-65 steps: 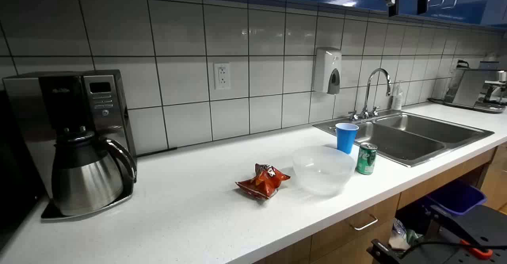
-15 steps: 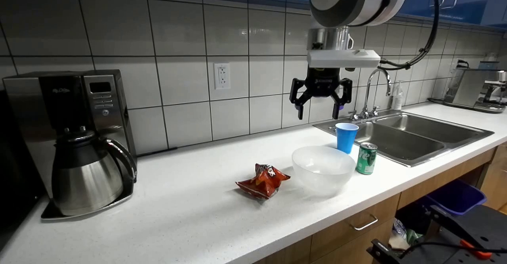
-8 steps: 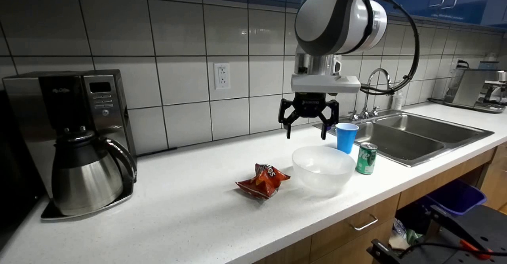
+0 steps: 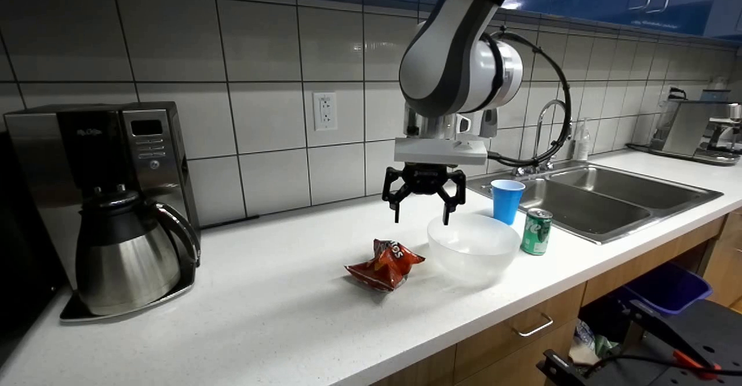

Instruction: Put the red packet in the bowl.

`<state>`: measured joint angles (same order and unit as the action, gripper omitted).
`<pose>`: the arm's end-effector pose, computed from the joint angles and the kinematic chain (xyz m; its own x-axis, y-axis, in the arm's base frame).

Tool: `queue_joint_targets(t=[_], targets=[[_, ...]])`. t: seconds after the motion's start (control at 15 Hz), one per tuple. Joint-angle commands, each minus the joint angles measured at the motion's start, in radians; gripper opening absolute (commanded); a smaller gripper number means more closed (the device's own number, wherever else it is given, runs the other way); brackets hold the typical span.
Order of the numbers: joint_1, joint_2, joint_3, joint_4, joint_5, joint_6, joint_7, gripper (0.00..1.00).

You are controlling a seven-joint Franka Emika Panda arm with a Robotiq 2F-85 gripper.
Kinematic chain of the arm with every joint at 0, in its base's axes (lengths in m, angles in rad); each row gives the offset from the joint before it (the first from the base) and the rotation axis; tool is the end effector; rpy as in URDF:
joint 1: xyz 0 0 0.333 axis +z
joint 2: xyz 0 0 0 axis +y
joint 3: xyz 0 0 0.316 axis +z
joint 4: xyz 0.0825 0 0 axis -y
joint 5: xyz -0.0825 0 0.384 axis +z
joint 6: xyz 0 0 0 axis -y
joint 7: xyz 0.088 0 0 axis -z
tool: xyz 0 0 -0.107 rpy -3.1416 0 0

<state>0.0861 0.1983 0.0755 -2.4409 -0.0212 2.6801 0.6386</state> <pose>0.4860 0.0808 0.2267 0.8954 -0.4441 0.0307 -0.4434 -0.8959 -0.0285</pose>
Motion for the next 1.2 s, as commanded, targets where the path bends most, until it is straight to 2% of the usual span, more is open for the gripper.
queue_joint_targets(t=[0.0,0.6,1.13], targets=[[0.048,0.099,-0.032,0.093,0.014,0.017,0.036,1.0],[0.168,0.254,-0.12,0.229,-0.008,0.034,0.119,1.0],[0.237,0.321,-0.17,0.279,-0.016,0.023,0.151,1.0]])
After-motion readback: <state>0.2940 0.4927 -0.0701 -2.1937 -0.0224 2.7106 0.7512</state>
